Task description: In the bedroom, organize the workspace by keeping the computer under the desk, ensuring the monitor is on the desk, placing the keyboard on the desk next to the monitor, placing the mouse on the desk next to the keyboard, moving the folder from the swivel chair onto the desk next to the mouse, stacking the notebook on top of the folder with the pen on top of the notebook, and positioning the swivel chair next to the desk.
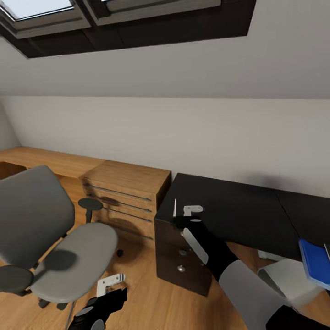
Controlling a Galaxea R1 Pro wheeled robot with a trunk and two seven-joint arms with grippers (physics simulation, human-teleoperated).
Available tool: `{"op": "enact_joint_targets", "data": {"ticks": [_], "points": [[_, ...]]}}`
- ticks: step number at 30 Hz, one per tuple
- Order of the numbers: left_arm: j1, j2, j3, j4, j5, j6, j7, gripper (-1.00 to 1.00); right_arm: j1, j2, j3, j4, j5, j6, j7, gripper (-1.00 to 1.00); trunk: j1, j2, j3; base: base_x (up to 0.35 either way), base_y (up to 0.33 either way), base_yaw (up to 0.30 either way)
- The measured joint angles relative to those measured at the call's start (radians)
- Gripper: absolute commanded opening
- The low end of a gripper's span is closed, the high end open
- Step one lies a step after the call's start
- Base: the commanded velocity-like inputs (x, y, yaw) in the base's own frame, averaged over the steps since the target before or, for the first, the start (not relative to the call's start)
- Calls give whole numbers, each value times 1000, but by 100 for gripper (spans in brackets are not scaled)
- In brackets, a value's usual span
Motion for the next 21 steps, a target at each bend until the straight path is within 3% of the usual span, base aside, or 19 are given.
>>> {"op": "enact_joint_targets", "data": {"ticks": [4,15,21], "points": [[0,-1,8,1,-2,0,-1,100,0,17,9,50,57,-52,0,100,0,0,-4,0,0,228],[0,-2,7,40,-5,0,0,100,0,19,7,83,69,-88,0,100,0,0,-16,0,0,218],[0,-4,6,49,-6,-1,-1,100,0,17,10,85,70,-112,0,100,0,0,-20,0,0,99]]}}
